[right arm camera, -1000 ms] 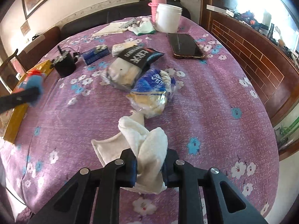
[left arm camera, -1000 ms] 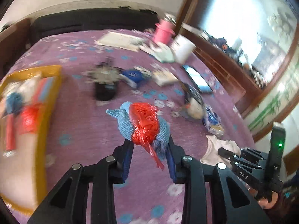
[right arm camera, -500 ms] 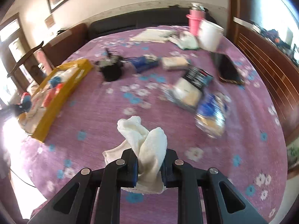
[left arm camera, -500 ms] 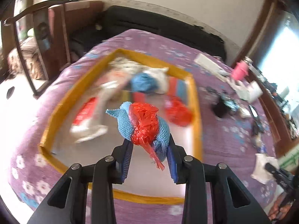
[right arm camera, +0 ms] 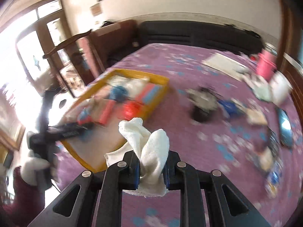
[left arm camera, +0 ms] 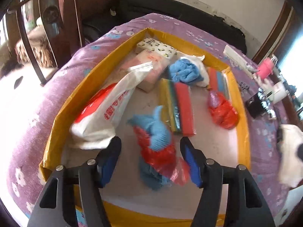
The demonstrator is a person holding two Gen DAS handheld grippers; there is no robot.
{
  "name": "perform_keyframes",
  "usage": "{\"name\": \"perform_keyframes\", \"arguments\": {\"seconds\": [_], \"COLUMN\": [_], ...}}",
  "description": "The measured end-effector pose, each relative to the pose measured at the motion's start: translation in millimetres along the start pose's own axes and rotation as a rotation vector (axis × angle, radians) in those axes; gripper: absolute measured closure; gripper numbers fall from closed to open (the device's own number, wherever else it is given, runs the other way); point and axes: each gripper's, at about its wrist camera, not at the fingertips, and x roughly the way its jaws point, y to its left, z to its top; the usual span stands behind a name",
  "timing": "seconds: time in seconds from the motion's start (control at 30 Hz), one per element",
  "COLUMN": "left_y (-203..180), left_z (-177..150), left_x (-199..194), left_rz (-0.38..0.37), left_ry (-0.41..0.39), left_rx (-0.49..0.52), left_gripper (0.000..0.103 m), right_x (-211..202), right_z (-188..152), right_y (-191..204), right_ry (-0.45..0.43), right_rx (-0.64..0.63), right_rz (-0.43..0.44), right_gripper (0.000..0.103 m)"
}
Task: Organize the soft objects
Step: 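Drop blue cloth into tray with left tool while right drops white towel there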
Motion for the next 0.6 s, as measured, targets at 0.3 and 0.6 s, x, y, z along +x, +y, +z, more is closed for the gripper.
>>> {"name": "perform_keyframes", "arguments": {"seconds": [0.3, 0.6], "left_y": [23.9, 50.3], "left_z": [-11.8, -19.6], "left_x": [-56.4, -67.2], "left_rz": [-0.136, -0.113], "left_ry": [-0.149, -0.18], "left_rx": [-0.088, -0.117], "left_gripper": [0.029, 0.027], "right_x": [108.0, 185.5], "right_z": [33.2, 44.9], "right_y": [61.4, 54.4], "right_ry": [0.201, 0.302], "right_rx": [-0.128, -0.096], "right_rz": [0.051, -0.021], "right_gripper": [0.083, 0.082]}}
